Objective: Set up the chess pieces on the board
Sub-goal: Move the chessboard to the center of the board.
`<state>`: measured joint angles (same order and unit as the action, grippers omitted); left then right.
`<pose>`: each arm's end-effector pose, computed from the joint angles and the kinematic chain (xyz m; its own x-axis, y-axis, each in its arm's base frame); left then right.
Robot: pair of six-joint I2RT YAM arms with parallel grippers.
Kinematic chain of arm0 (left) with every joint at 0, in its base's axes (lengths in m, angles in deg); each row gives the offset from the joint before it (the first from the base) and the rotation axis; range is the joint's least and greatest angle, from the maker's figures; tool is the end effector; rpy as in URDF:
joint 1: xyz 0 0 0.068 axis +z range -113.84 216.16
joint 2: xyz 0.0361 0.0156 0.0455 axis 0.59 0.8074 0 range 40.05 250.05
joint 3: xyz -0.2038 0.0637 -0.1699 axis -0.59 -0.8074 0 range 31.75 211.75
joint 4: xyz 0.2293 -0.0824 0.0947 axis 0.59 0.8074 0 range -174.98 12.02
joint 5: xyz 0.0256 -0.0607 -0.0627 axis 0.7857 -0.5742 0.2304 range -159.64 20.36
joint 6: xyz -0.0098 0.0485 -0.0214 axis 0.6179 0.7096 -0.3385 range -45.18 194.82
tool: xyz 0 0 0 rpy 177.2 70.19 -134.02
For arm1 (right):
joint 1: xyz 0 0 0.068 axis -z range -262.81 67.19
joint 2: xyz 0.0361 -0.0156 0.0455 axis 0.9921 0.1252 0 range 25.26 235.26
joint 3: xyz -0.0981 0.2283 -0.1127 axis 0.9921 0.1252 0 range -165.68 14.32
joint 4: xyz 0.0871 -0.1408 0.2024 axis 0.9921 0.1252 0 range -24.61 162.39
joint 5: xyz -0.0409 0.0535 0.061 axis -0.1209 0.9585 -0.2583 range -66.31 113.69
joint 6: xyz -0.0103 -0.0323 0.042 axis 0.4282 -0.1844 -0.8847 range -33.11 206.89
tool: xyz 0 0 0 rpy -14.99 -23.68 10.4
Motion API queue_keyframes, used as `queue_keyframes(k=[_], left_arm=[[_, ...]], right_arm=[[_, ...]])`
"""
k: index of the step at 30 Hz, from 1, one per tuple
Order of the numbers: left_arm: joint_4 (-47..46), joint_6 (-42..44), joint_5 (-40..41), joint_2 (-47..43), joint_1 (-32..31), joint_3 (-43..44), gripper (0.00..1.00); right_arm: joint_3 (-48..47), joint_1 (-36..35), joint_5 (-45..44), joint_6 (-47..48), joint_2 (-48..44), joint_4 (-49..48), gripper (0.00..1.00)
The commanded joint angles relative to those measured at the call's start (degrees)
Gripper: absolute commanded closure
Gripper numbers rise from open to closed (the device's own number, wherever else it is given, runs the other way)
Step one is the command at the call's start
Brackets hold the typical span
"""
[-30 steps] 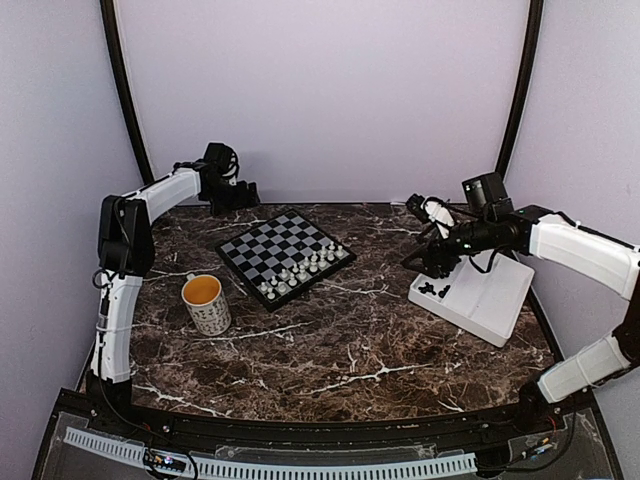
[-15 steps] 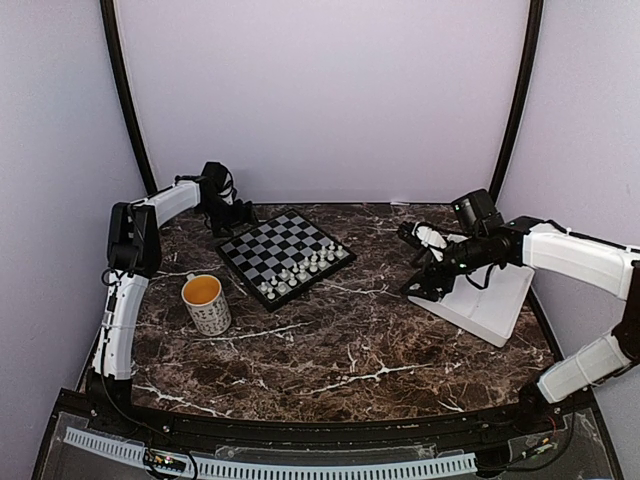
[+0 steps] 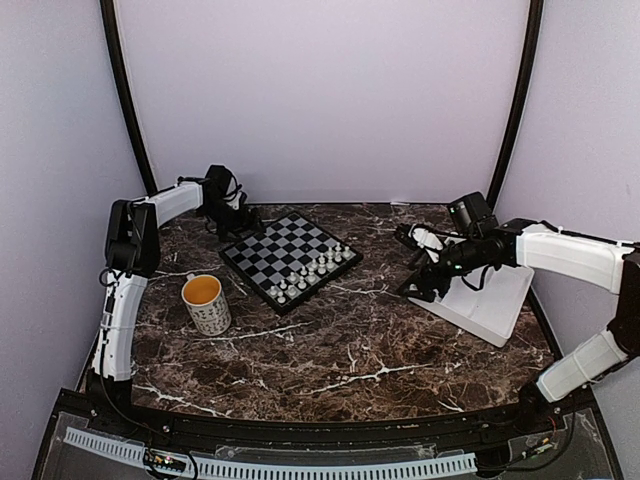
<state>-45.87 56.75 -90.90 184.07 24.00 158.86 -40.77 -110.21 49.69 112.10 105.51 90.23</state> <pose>0.5304 -0.1276 0.1659 -0.8930 -0.1033 -0.4381 0.1235 0.8797 -0.4591 0.2508 0.1477 0.2427 -0.3326 -0.6036 -0.7247 -0.8903 0.4544 0.0301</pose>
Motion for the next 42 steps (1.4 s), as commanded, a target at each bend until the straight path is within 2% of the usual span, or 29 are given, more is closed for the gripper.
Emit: queue_keyframes(k=[1, 5, 13, 19, 23, 27, 31, 34, 37, 39, 42], left_arm=[[3.9, 1.7, -4.5, -6.0, -2.6, -6.4, 0.1], [0.9, 2.1, -5.8, -11.0, -4.1, -16.0, 0.11], [-2.2, 1.0, -7.7, -18.6, -8.7, -26.7, 0.12], [-2.6, 1.1, -8.0, -20.5, -12.6, -29.5, 0.12], [-2.1, 1.2, -6.6, -20.6, -14.9, -30.1, 0.12], [-1.3, 1.0, -4.7, -22.6, -15.9, -30.3, 0.12], [-1.6, 0.6, -3.4, -26.4, -16.3, -31.9, 0.12], [-2.7, -0.2, -1.9, -29.1, -16.7, -34.7, 0.12], [-3.9, -0.5, -0.7, -32.2, -17.5, -36.9, 0.12], [-4.0, -0.7, -0.1, -33.8, -18.1, -38.3, 0.12], [-4.6, -1.5, 0.4, -36.2, -19.1, -39.7, 0.12]], right_arm=[[0.1, 0.6, -1.1, -1.4, 0.5, -3.1, 0.17], [0.1, 2.4, -1.2, -1.8, 0.5, -4.0, 0.17], [-4.7, 6.2, -3.0, -2.2, 3.8, -4.9, 0.16], [-7.8, 7.2, -3.1, -1.9, 6.8, -5.7, 0.16], [-13.9, 7.3, -6.1, -2.8, 11.8, -6.8, 0.16], [-25.0, 6.5, -7.3, -8.2, 20.0, -7.0, 0.3], [-36.7, 3.6, -16.7, -10.4, 30.9, -5.5, 0.48], [-48.9, 1.8, -22.5, -11.0, 40.4, 0.1, 0.68], [-62.5, 1.0, -24.6, -12.0, 49.8, 7.7, 0.92], [-69.9, 0.6, -25.7, -11.9, 55.3, 12.1, 0.98], [-75.9, 0.0, -28.2, -10.6, 60.3, 14.0, 1.0]])
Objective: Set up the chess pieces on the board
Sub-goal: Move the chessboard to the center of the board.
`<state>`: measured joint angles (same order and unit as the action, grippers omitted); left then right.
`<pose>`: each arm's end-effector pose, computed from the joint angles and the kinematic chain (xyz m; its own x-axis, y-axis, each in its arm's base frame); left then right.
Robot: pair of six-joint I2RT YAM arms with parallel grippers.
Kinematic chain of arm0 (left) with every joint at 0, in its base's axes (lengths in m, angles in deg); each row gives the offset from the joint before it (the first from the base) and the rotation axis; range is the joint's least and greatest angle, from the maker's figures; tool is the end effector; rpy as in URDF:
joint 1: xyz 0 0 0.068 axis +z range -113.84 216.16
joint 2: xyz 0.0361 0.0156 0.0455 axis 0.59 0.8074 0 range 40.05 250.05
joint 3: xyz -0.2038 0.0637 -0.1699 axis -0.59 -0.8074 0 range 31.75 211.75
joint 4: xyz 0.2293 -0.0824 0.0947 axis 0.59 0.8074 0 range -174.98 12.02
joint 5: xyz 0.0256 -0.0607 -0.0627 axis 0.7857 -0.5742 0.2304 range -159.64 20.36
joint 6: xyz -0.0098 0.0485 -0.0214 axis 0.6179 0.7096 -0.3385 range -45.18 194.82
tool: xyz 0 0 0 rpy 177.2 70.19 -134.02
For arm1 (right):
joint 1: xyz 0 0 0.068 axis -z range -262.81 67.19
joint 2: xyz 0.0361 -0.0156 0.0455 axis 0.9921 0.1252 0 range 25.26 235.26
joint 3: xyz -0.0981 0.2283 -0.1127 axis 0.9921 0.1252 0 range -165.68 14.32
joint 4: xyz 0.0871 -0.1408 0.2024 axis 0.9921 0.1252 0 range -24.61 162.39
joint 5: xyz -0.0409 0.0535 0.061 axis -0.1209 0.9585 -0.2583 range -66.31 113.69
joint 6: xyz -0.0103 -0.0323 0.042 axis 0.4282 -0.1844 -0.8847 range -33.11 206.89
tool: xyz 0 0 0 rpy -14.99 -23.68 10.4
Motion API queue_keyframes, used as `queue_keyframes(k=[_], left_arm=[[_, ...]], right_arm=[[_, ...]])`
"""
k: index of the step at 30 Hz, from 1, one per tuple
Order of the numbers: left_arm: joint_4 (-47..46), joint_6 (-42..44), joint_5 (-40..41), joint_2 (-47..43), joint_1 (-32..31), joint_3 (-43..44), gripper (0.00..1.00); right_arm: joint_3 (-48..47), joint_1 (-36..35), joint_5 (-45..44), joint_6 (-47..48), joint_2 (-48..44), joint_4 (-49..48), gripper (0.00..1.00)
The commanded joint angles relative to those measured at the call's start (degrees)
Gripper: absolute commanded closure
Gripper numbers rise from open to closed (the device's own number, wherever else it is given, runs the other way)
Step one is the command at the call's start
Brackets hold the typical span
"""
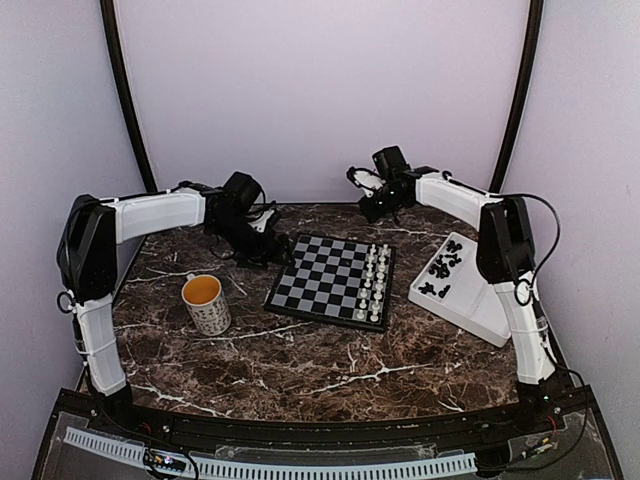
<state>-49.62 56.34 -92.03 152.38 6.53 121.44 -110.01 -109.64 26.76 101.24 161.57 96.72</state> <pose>0.3637 -0.2225 0.2281 -0.8996 0.1745 -0.4003 0.3663 0.8006 -0.4743 0.4834 0.2467 0.2286 -0.4726 -0.5164 -0.7141 -0.6221 0.7695 -0.1447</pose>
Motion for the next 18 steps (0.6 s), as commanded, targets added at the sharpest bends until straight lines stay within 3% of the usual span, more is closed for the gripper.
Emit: queue_keyframes(k=[1, 7, 18], left_arm=[[-1.1, -1.3, 1.5, -5.7, -1.9, -2.9, 0.12], [-2.1, -3.1, 2.0, -9.9, -4.8, -3.5, 0.12], [-5.3, -5.5, 1.3, -13.2, -6.8, -6.2, 0.12]], right_arm=[[-7.5, -0.9, -5.5, 1.1, 5.4, 7.6, 1.0], [-7.3, -2.3, -6.0, 5.2, 8.4, 9.0, 1.0], [-7.5, -4.0, 1.4, 11.6, 11.5, 14.3, 1.0]])
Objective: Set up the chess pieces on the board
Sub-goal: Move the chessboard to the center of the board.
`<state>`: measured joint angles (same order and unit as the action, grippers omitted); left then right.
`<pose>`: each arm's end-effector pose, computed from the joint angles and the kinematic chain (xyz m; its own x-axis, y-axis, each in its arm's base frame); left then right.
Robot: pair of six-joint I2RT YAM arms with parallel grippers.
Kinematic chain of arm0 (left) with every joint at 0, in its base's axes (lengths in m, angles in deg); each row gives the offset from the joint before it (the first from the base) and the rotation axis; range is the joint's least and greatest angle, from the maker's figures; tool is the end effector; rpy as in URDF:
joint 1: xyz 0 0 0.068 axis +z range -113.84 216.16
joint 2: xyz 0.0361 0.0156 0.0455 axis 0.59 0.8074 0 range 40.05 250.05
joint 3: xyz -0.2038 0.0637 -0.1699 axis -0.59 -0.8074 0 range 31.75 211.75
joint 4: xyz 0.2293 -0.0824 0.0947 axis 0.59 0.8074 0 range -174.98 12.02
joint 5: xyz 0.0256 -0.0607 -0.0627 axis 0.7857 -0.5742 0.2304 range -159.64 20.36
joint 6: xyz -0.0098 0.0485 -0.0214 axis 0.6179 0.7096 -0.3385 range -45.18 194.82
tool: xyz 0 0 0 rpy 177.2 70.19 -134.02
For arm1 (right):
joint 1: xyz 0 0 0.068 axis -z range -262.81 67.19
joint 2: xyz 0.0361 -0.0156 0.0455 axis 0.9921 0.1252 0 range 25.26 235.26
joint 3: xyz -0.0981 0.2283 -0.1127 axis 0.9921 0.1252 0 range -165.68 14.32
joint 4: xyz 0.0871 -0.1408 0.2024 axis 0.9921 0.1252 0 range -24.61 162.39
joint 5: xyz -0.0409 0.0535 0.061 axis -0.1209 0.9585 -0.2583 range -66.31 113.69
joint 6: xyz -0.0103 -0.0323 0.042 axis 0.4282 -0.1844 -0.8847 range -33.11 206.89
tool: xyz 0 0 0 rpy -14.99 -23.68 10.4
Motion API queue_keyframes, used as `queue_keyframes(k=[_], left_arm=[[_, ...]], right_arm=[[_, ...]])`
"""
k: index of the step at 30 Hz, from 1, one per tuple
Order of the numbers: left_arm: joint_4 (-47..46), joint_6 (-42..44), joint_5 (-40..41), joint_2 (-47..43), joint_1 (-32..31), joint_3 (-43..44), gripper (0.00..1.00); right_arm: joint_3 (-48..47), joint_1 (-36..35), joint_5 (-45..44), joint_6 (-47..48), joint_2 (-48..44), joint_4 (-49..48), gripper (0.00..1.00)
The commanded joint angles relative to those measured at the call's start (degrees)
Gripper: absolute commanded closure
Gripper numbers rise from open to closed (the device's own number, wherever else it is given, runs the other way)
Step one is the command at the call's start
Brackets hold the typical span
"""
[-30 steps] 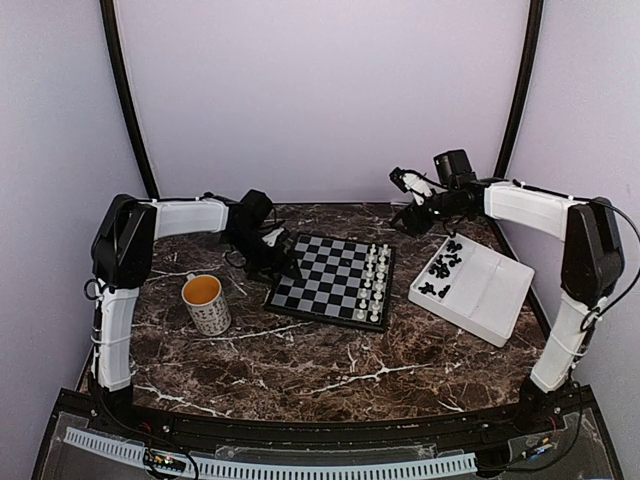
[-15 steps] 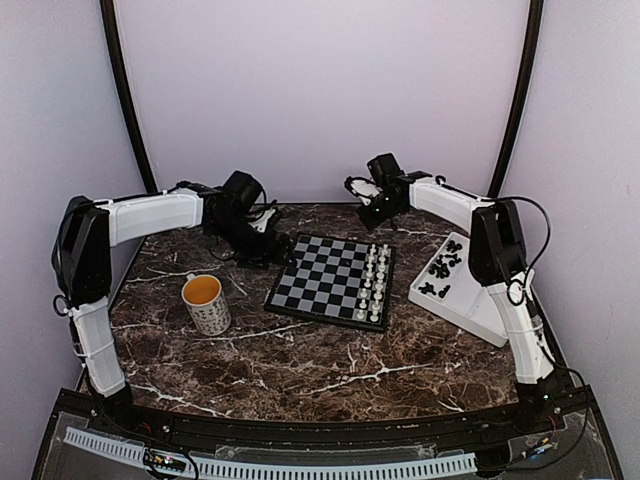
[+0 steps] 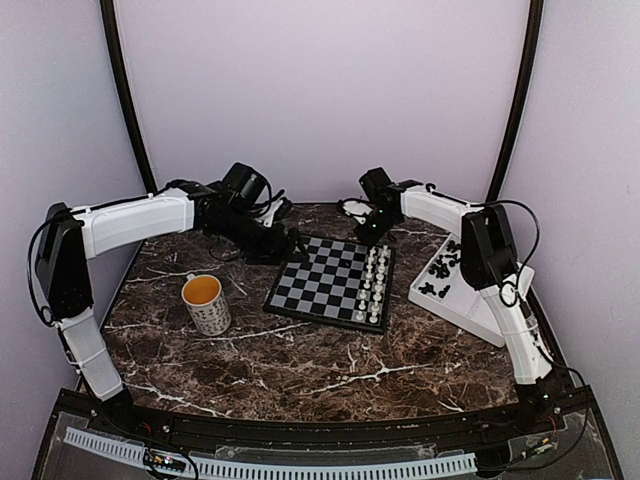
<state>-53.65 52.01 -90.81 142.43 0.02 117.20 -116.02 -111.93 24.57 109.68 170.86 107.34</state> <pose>0.3152 -0.2462 0.2775 -0.8439 0.1686 -0.5093 0.4523 0.7342 -0.5064 0.4796 0.2679 0.1640 -0.4857 -0.7139 -0.5044 -0.7398 0.6431 -0.1978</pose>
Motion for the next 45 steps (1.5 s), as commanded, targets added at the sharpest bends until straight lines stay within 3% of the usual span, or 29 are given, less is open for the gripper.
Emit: queue_keyframes(k=[1, 16, 27, 40, 45], left_arm=[[-1.5, -1.3, 0.3, -3.7, -0.4, -2.3, 0.12], [-3.1, -4.3, 5.7, -11.6, -0.6, -12.3, 0.12], [-3.2, -3.0, 9.3, -13.4, -0.6, -13.6, 0.13], [-3.7, -2.8, 9.8, -14.8, -0.6, -15.4, 0.12], [-3.6, -3.2, 10.0, -15.7, -0.6, -16.0, 0.12]], right_arm=[[-1.8, -1.9, 4.0, 3.5, 2.5, 3.9, 1.0], [-7.2, -6.7, 4.7, 6.9, 8.6, 2.6, 1.0], [1.5, -11.1, 10.3, 14.5, 3.1, 4.6, 1.0], [-0.4, -7.7, -3.7, -0.8, 1.4, -14.8, 1.0], [-4.5, -7.4, -4.4, 0.6, 4.9, -16.8, 1.0]])
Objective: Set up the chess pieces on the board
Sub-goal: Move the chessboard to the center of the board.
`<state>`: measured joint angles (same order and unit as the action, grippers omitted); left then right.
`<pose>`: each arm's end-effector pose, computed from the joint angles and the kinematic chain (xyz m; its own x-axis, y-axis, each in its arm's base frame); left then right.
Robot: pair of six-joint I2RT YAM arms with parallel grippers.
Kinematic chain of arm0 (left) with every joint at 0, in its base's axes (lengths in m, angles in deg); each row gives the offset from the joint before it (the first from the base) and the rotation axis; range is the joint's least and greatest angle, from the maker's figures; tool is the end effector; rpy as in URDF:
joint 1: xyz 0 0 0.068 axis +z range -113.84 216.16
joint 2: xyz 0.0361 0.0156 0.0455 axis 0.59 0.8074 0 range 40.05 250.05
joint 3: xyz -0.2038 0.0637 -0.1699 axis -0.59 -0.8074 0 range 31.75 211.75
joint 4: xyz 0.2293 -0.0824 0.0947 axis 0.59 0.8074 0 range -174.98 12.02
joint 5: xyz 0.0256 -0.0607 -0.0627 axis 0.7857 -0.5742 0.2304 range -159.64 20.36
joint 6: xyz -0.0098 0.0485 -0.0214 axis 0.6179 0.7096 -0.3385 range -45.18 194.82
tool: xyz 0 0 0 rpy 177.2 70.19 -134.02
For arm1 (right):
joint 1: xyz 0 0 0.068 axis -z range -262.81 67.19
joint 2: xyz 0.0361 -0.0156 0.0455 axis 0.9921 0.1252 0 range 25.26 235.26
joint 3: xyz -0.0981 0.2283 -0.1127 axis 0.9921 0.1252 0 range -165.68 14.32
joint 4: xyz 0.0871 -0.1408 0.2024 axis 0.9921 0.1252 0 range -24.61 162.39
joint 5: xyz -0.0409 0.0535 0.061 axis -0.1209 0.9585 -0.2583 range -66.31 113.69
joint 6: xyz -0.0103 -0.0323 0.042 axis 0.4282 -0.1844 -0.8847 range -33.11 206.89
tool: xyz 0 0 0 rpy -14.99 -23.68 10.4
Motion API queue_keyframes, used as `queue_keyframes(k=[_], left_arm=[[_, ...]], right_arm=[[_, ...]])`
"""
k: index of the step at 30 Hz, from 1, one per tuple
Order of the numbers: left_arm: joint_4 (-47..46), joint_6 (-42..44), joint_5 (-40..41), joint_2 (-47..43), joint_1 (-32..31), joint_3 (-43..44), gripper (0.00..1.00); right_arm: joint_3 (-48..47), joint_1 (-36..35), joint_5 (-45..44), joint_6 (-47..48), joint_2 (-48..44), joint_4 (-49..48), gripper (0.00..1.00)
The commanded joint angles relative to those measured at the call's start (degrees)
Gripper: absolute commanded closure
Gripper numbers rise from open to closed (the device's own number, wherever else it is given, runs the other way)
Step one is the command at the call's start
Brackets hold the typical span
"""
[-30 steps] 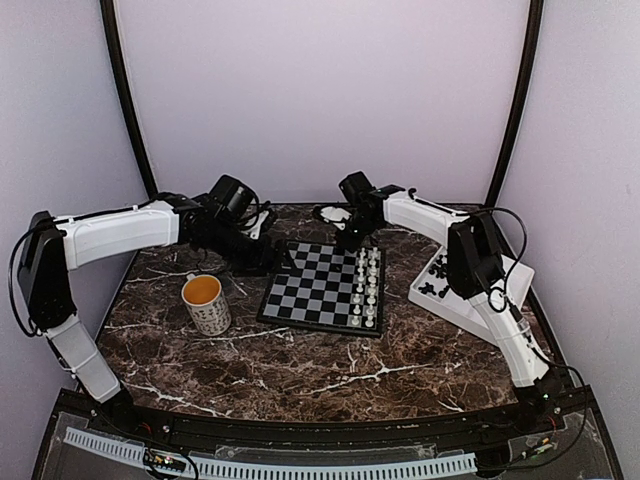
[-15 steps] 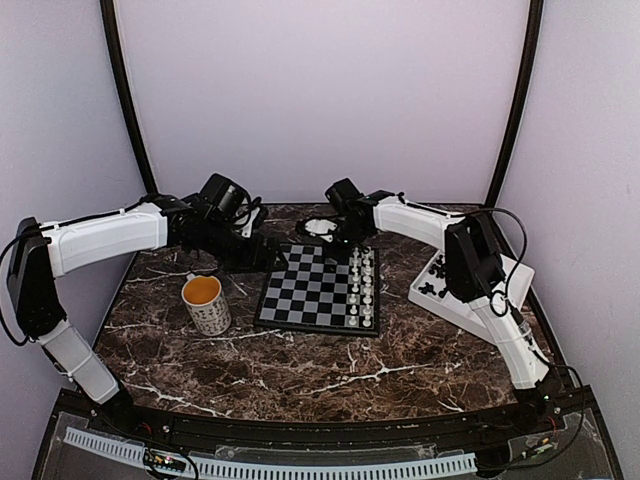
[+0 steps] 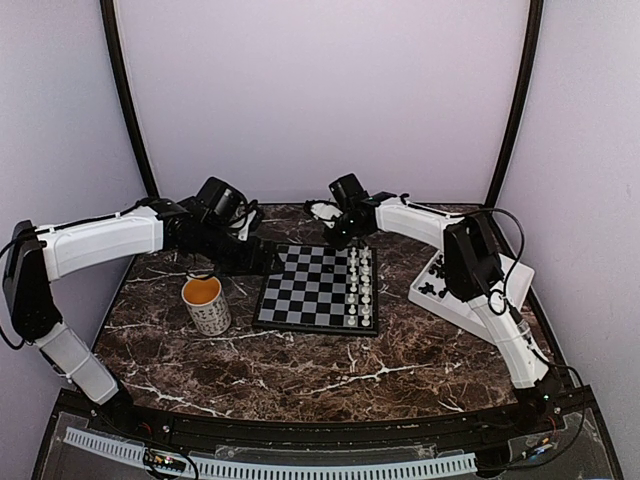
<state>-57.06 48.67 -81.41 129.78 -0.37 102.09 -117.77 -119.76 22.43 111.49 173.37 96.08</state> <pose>0.2717 -0.2104 0.2728 -0.8359 0.0823 -0.5426 0.3625 0.8251 -0.4333 0.4570 0.3429 0.1633 -0.2837 -0.7342 -0.6169 -0.7777 0.5525 -0.2999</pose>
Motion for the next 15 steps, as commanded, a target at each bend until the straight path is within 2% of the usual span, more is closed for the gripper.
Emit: queue_keyframes(k=[1, 10, 15], left_arm=[[-0.2, -0.2, 0.5, -3.1, -0.2, -0.9, 0.12], [0.5, -2.2, 0.1, -5.5, -0.2, -1.3, 0.12], [-2.4, -3.5, -1.1, -8.3, -0.2, -5.6, 0.12]], right_arm=[[-2.2, 0.5, -2.3, -0.7, 2.6, -6.4, 1.0], [-1.9, 0.4, -2.8, 5.6, 6.1, -6.8, 1.0], [-4.2, -0.3, 1.0, 12.5, 7.8, -0.1, 1.0]])
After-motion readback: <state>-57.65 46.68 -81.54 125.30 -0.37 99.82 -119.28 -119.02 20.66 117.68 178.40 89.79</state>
